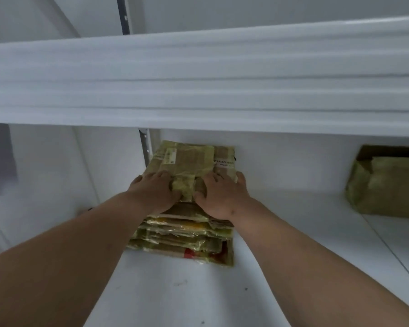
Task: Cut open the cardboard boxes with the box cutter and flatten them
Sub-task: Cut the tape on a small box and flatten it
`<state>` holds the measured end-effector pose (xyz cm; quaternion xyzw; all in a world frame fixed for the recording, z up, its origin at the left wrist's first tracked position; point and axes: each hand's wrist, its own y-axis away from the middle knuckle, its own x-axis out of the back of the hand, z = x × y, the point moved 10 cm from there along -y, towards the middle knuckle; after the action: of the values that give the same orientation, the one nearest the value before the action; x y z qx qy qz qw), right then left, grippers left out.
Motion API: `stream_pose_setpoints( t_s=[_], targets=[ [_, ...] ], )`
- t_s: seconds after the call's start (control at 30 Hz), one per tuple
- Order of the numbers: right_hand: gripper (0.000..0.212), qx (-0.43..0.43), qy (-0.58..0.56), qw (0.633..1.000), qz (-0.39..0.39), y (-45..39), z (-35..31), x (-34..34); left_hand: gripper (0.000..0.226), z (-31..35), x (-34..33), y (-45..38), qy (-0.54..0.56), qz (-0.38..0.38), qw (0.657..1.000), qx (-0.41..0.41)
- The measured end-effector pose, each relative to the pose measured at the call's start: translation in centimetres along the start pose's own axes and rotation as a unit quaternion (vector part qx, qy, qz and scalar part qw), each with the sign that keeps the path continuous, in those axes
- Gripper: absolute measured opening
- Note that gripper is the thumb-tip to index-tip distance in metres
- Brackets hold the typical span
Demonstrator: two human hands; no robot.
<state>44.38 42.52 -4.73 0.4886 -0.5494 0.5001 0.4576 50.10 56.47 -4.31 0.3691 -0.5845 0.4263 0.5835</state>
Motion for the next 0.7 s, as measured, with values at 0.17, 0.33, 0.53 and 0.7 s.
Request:
stream_pose_setpoints(
  t_s=[0.17, 0.33, 0.53, 0.7],
  targets=[
    [0.063, -0.007, -0.015, 0.999, -0.028, 0.1, 0.0, -2.0, 0.054, -0.2, -1.3, 0.3, -0.002, -0.036, 0.999, 0.022],
    [0.06, -0.01, -0.011, 1.0, 0.003, 0.0, -0.4, -1.5, 0.053, 0.4, -1.2, 0.3, -0.037, -0.053, 0.998, 0.002],
    [0.044, -0.007, -0.065, 0.987, 0.143, 2.3, 0.3, 1.5, 0.063, 2.7, 2.2, 0.1, -0.095, 0.022, 0.995, 0.005],
    [0.032, -0.055, -0.13, 0.965, 0.219, 5.4, 5.3, 3.8, 0.052, 8.9, 6.1, 1.4, -0.129, 0.129, 0.982, -0.055]
  ],
)
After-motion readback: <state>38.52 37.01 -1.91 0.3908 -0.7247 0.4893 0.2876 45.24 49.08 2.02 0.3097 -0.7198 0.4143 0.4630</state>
